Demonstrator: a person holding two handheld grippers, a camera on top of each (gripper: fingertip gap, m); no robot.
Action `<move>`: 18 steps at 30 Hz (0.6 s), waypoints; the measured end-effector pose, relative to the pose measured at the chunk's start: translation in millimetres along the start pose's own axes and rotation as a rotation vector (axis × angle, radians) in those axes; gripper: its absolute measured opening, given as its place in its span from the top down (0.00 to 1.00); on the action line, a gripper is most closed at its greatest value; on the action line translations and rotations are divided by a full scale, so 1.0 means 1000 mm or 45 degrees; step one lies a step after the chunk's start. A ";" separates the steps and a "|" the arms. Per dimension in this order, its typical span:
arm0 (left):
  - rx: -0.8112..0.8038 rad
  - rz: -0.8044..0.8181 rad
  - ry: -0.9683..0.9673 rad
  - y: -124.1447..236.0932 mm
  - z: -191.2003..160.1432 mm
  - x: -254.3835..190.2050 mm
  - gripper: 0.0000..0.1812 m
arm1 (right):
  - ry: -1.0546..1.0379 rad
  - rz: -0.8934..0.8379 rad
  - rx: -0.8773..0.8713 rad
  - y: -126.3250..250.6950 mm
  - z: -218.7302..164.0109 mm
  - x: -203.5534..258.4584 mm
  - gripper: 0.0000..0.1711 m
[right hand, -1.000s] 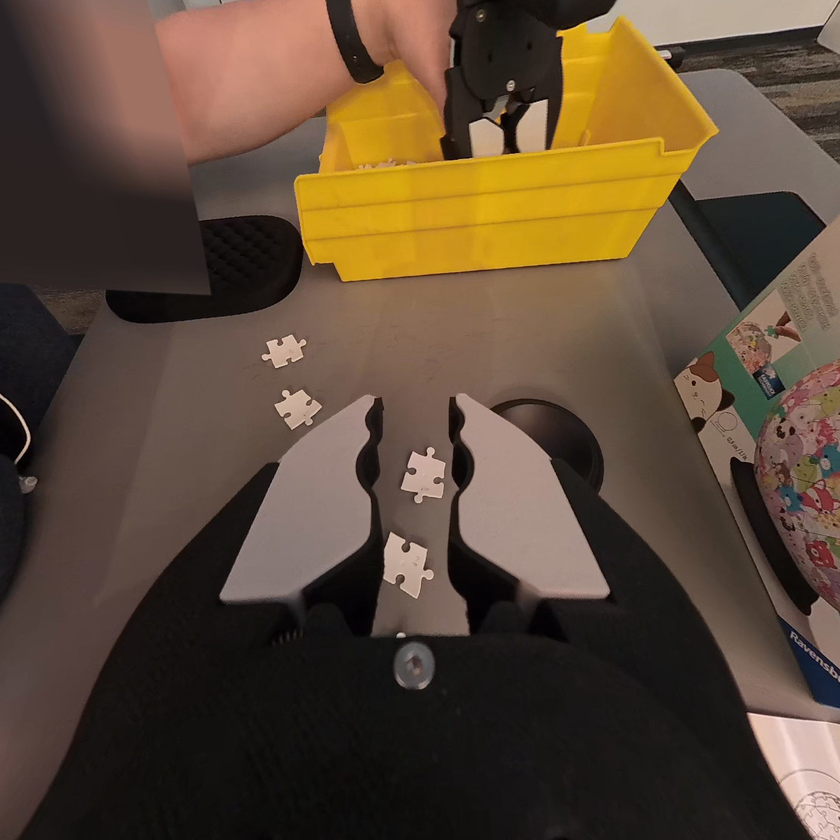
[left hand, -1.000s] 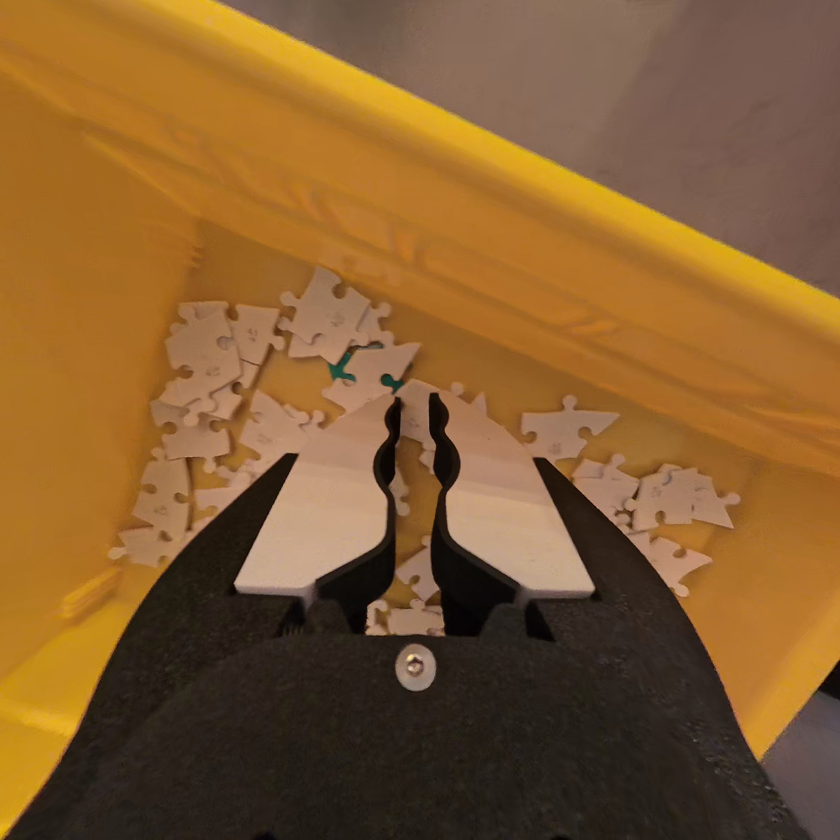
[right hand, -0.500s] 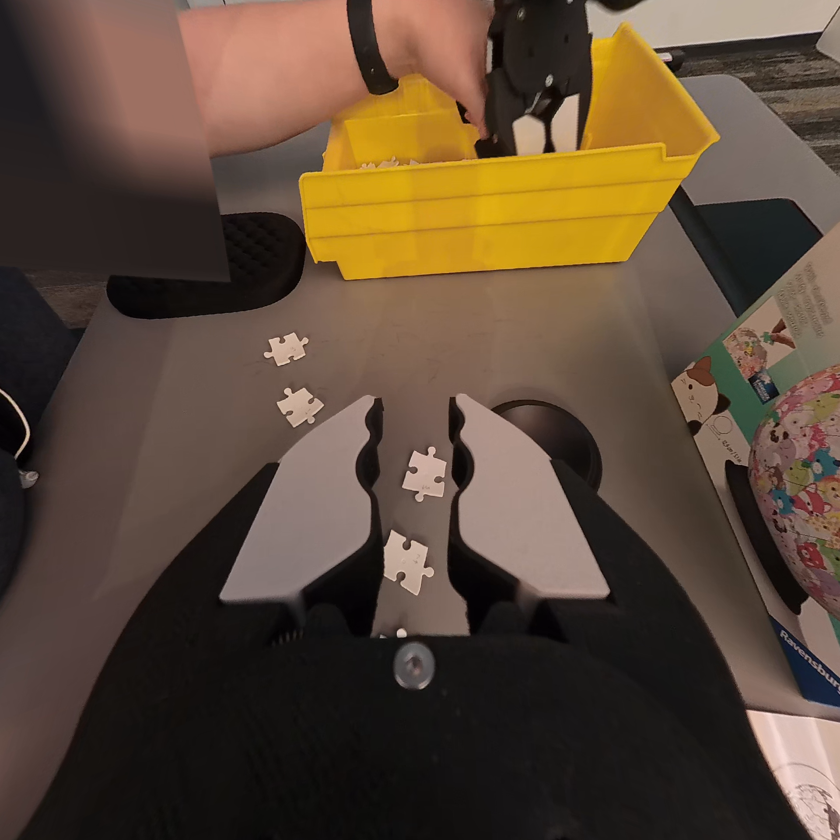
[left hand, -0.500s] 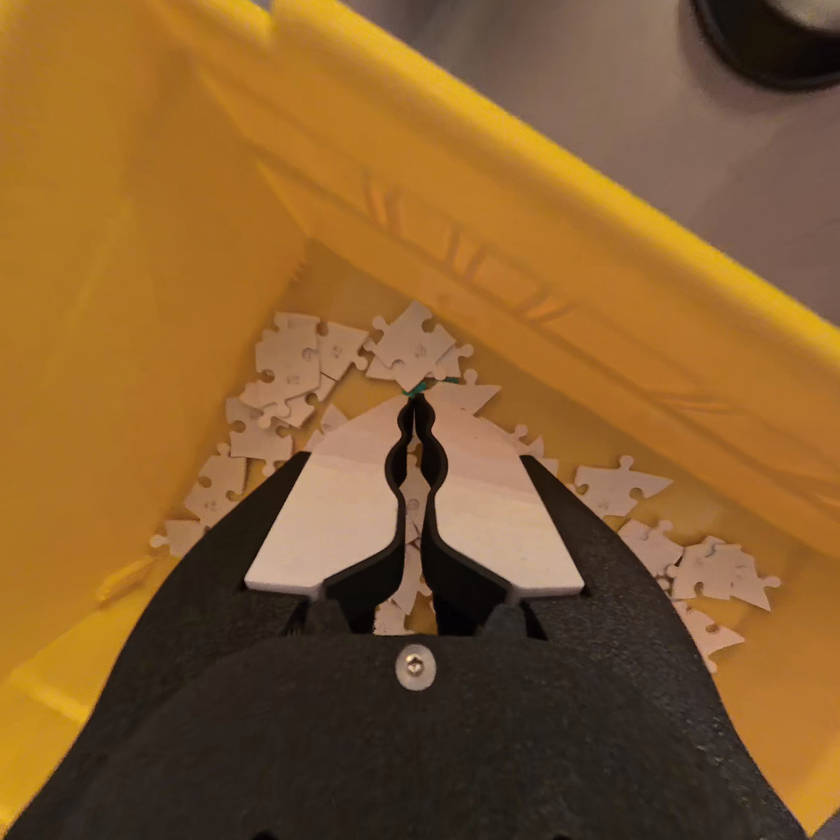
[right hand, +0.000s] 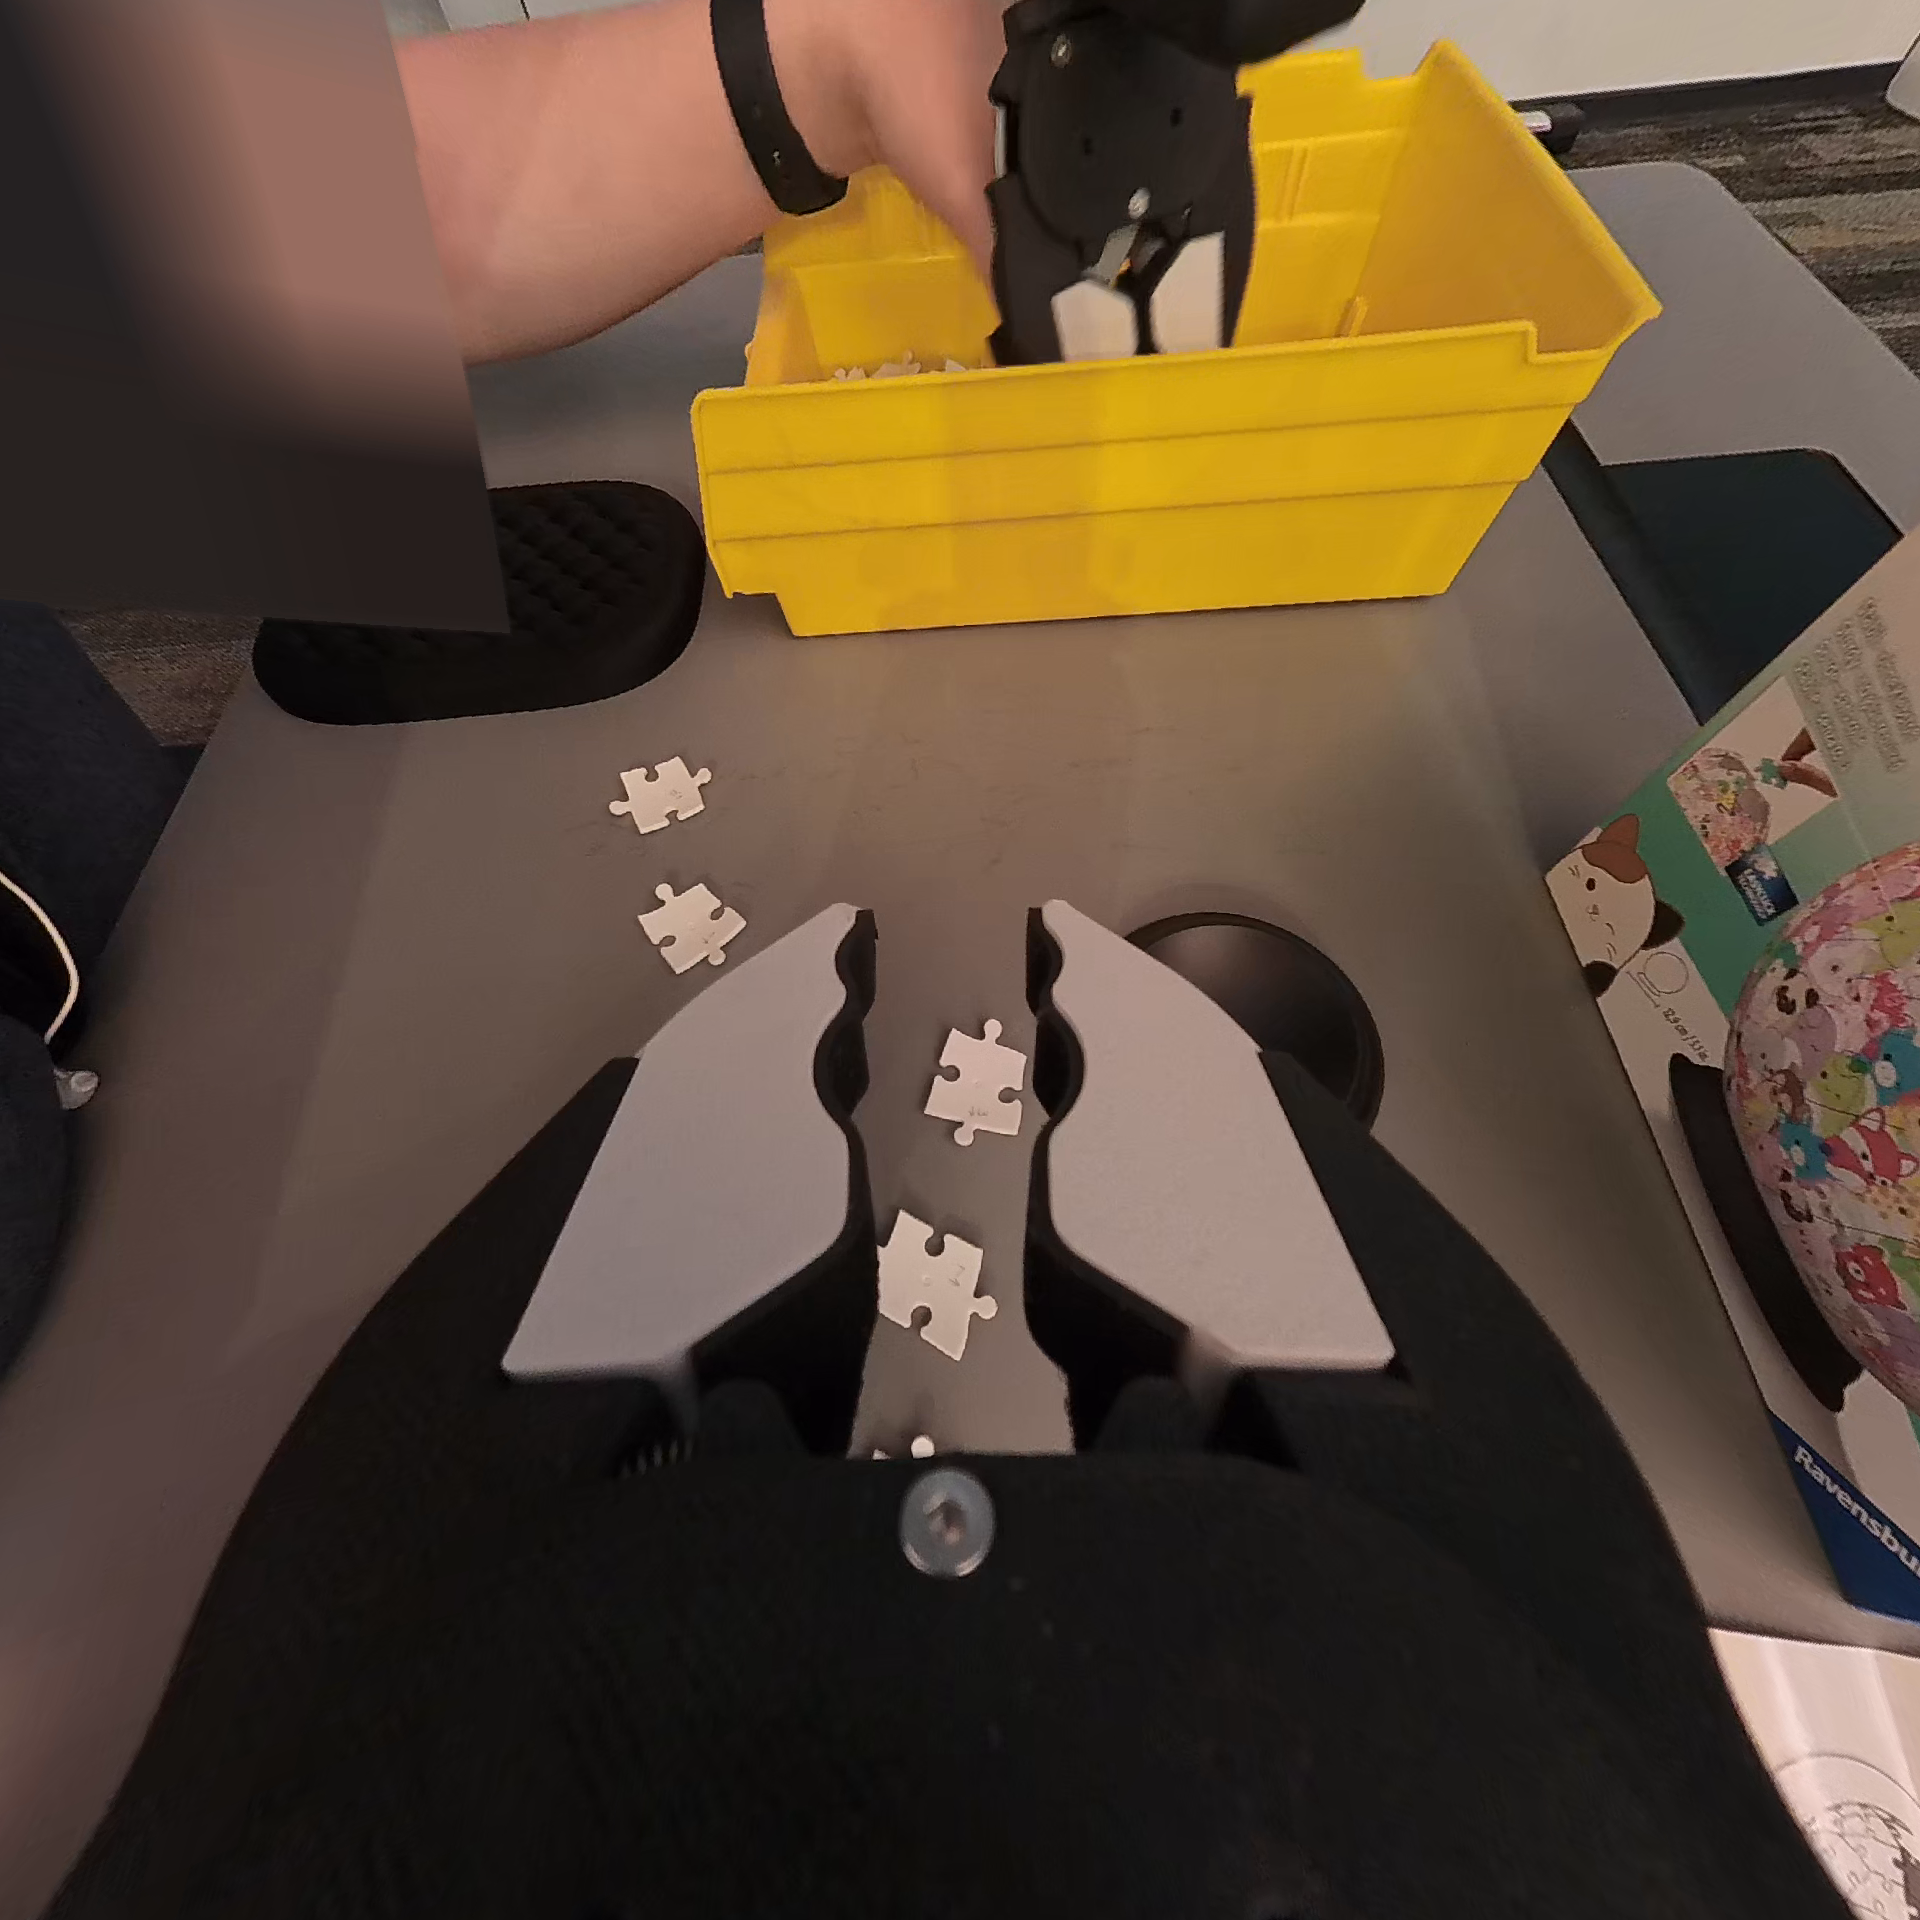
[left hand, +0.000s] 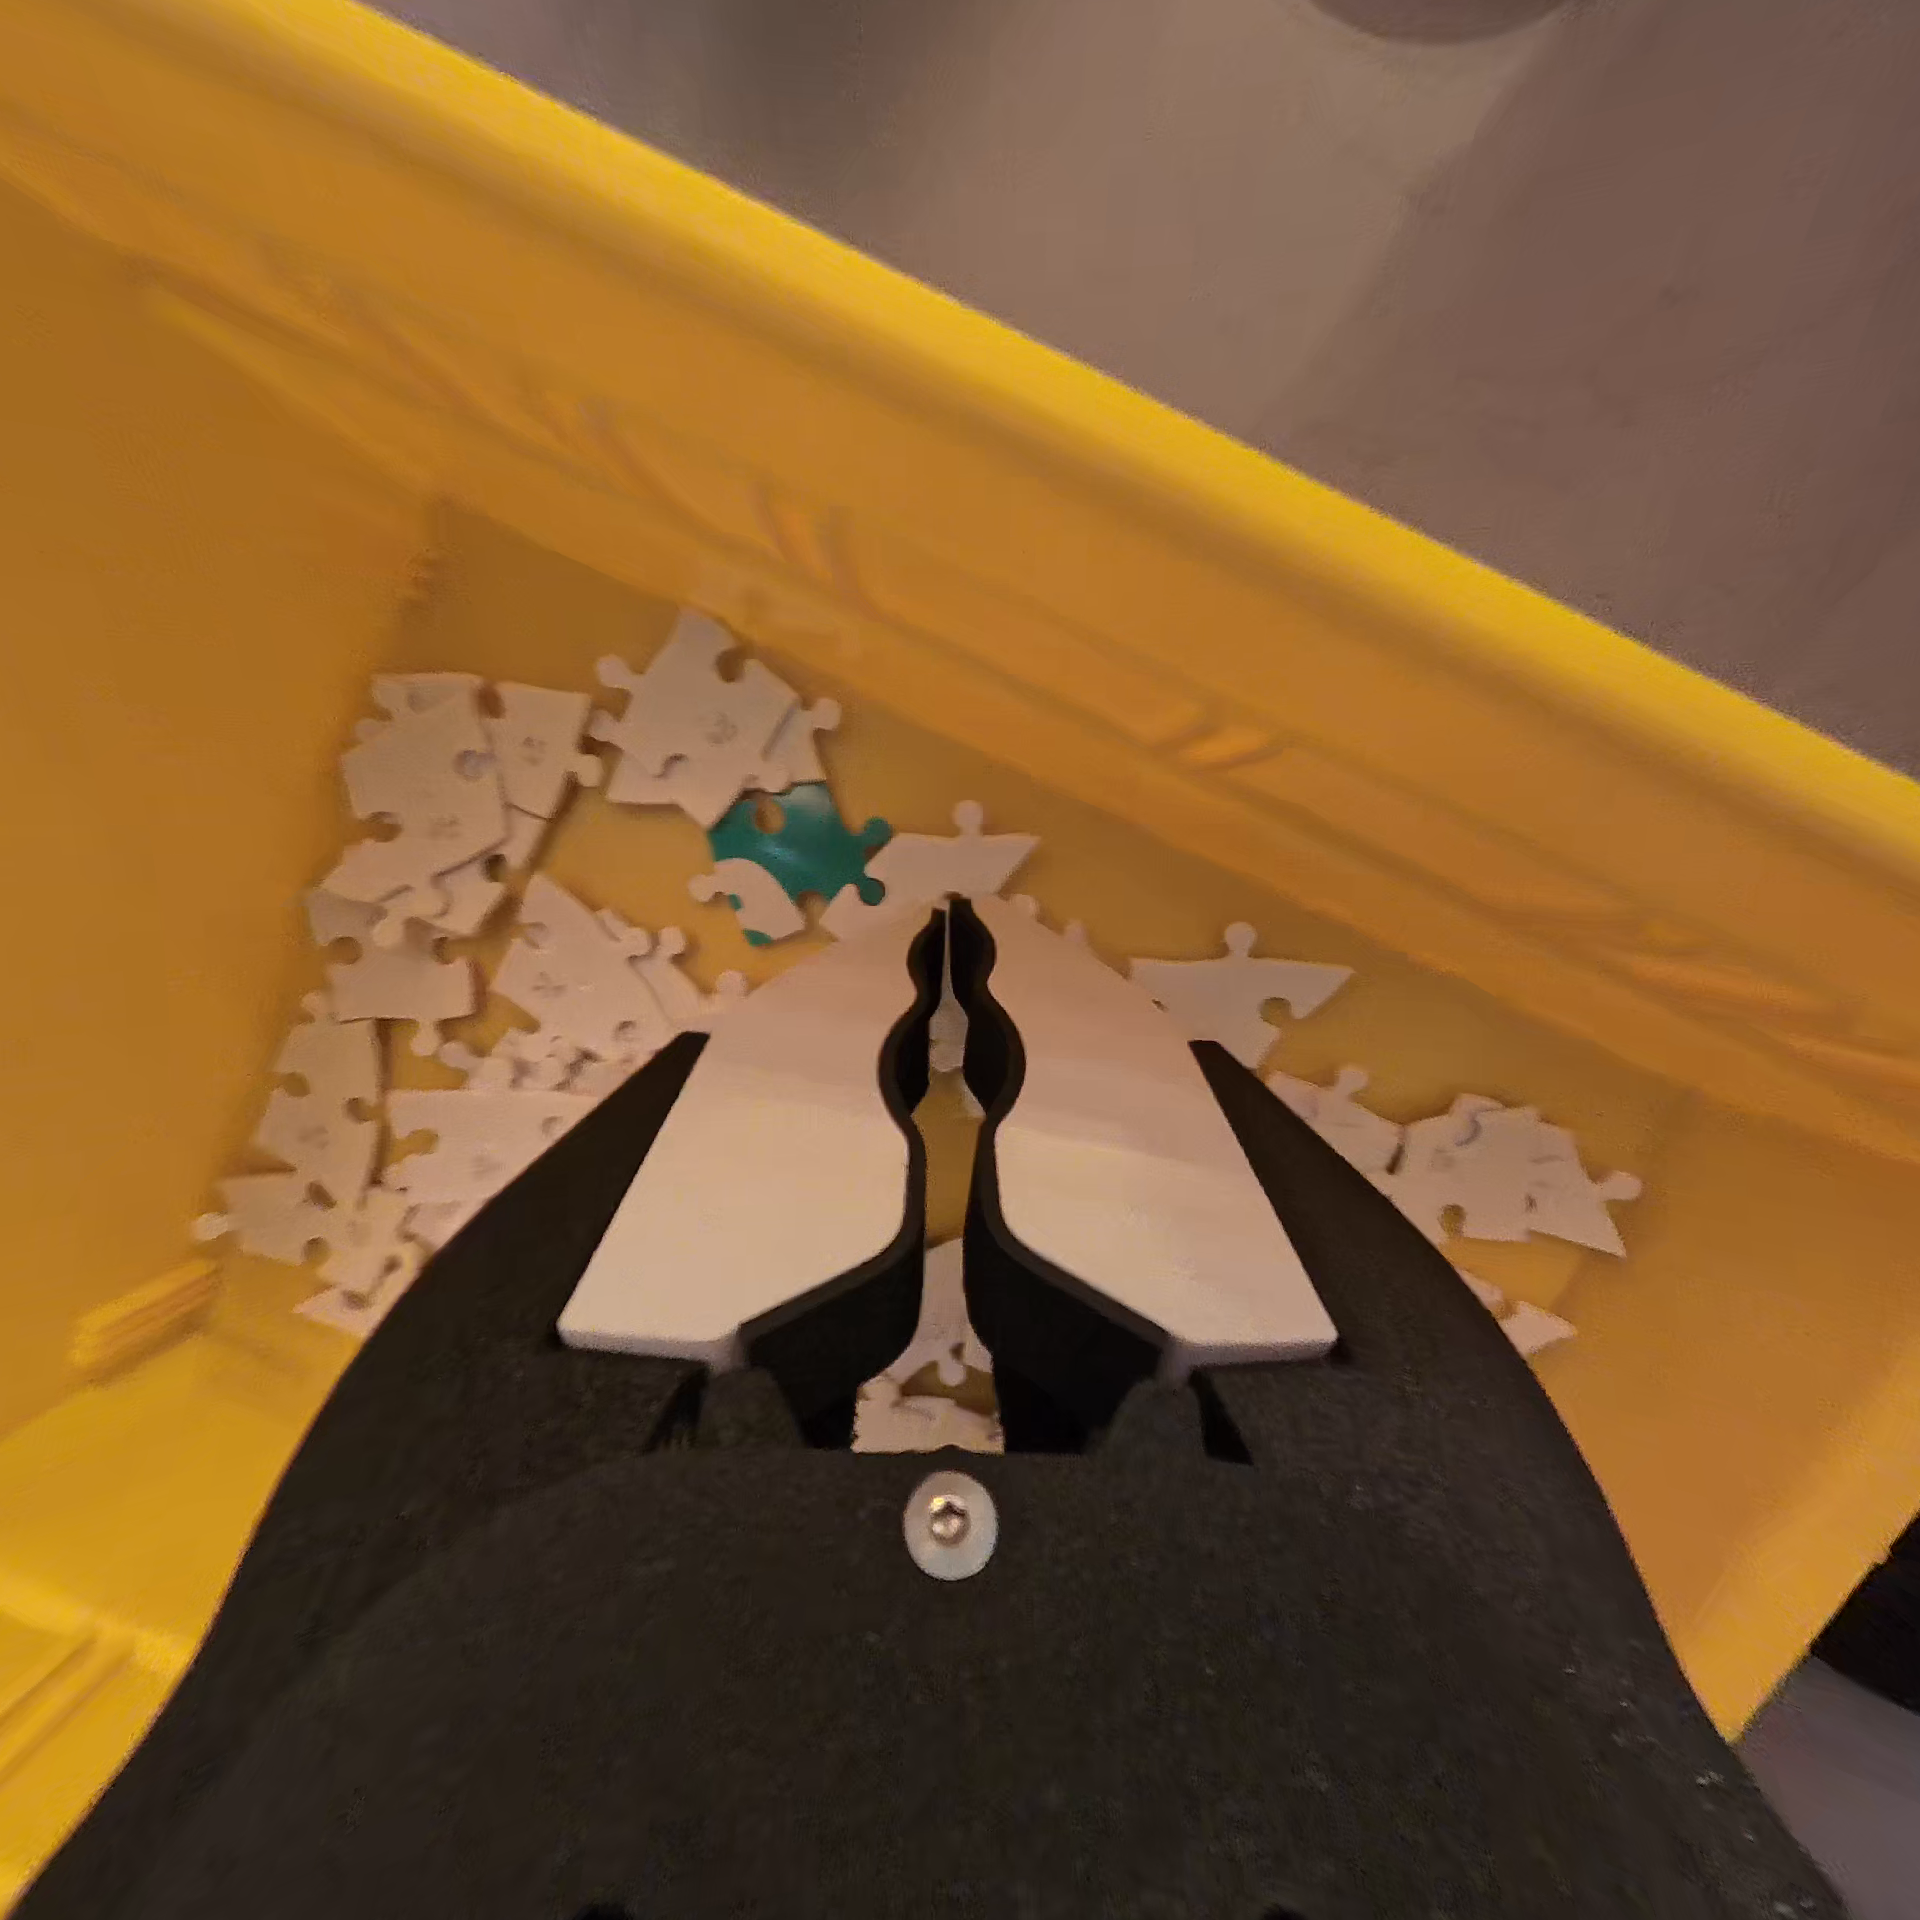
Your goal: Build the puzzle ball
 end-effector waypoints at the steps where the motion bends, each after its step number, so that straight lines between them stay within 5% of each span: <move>1: -0.025 0.043 0.024 0.002 0.004 0.009 0.99 | 0.000 0.001 0.001 0.000 0.000 0.000 0.83; 6: -0.008 0.033 0.357 -0.003 0.014 0.035 0.85 | 0.008 0.009 0.016 -0.002 -0.001 0.002 0.83; 18: 0.158 0.179 0.318 -0.016 0.004 0.026 0.78 | 0.028 -0.002 0.018 0.002 0.001 0.002 0.83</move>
Point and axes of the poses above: each gripper's, where its closed fingertips meet, y back along the fingers, z out of its top, x = y × z across the jaws, the point moved 2 cm from there along y, back along the fingers, and after that the axes turned 12 degrees about -x, right-handed, at the moved point
